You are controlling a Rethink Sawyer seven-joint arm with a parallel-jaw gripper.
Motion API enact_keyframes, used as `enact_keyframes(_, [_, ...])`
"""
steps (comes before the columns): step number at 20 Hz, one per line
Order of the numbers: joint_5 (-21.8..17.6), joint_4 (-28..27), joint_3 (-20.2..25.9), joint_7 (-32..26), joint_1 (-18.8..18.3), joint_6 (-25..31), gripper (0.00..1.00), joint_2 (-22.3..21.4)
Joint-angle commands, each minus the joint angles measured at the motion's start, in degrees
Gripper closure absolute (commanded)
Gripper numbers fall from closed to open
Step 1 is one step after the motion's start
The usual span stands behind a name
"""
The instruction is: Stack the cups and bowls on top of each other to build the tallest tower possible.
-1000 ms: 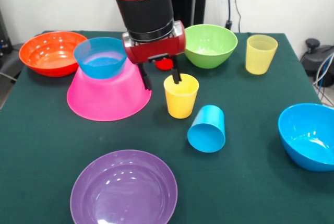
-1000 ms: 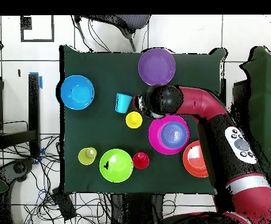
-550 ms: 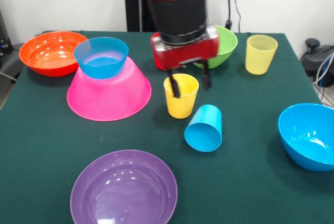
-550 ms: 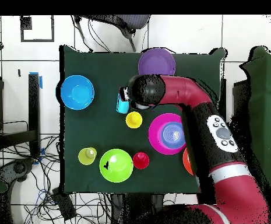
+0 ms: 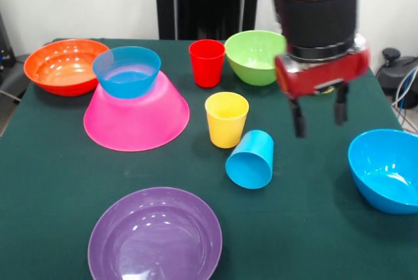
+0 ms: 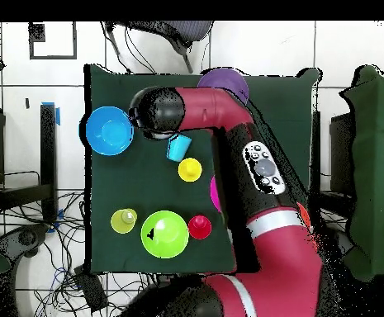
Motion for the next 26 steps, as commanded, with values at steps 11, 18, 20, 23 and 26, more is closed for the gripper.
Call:
enact_keyframes(11, [-1.29,-9.93,-9.07,12.73,6.91,-3.85,0.00,11.55])
enact_keyframes(18, [-1.36,-13.66,-10.56,12.98,8.02,-3.34,0.00,14.91])
enact_keyframes(20, [-1.15,-14.04,-10.85,13.25,8.27,-3.70,0.00,15.33])
enact_keyframes(23, [-0.47,-15.75,-11.02,13.70,8.53,-3.87,0.00,16.35])
enact_keyframes(26, [0.74,-16.85,-10.83,14.34,8.93,-3.37,0.00,16.37])
